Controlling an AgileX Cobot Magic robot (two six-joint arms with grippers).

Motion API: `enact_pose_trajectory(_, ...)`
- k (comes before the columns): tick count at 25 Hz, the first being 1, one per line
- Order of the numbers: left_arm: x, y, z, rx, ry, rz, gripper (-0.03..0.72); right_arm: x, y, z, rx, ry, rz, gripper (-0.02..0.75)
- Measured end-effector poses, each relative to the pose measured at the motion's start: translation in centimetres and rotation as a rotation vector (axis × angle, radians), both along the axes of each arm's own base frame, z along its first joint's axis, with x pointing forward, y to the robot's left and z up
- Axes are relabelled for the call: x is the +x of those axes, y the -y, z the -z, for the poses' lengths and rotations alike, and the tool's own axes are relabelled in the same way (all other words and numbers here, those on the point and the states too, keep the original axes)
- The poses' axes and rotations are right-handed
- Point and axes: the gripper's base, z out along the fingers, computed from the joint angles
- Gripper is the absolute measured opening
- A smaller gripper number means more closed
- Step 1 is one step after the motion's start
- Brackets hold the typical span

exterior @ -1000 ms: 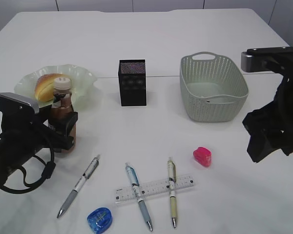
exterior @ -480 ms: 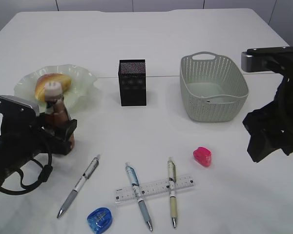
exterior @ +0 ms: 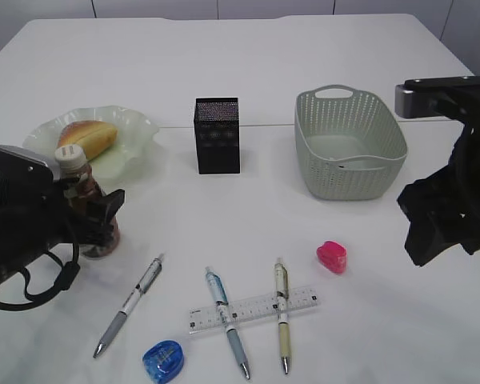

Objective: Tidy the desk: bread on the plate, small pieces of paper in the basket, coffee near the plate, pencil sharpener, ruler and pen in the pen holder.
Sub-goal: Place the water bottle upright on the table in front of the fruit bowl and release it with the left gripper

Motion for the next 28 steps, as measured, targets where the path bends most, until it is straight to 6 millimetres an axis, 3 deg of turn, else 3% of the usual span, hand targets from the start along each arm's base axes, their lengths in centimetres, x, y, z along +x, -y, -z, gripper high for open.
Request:
enact_pose_trajectory(6,-0.1,-0.4,-2.2,-0.023,0.056,-0.044,0.591,0.0,0.0,0.0,0.000,0.000,0.000,0.457)
enact_pose_trajectory(19,-0.9,-0.8,-9.2,-0.097,0.276,-0.062,0.587,0.2,0.0,0.0,0.005,0.017,0.002,0.457)
enact_pose_trajectory(23,-1.0,-1.8,-10.4,-0.120,0.311,-0.140,0.587,0.2,-0.1,0.0,0.009,0.028,0.003,0.457)
enact_pose_trajectory(28,-0.8,-4.3,-10.7,-0.124,0.274,-0.276,0.585,0.3,-0.1,0.0,0.008,0.030,0.002,0.457)
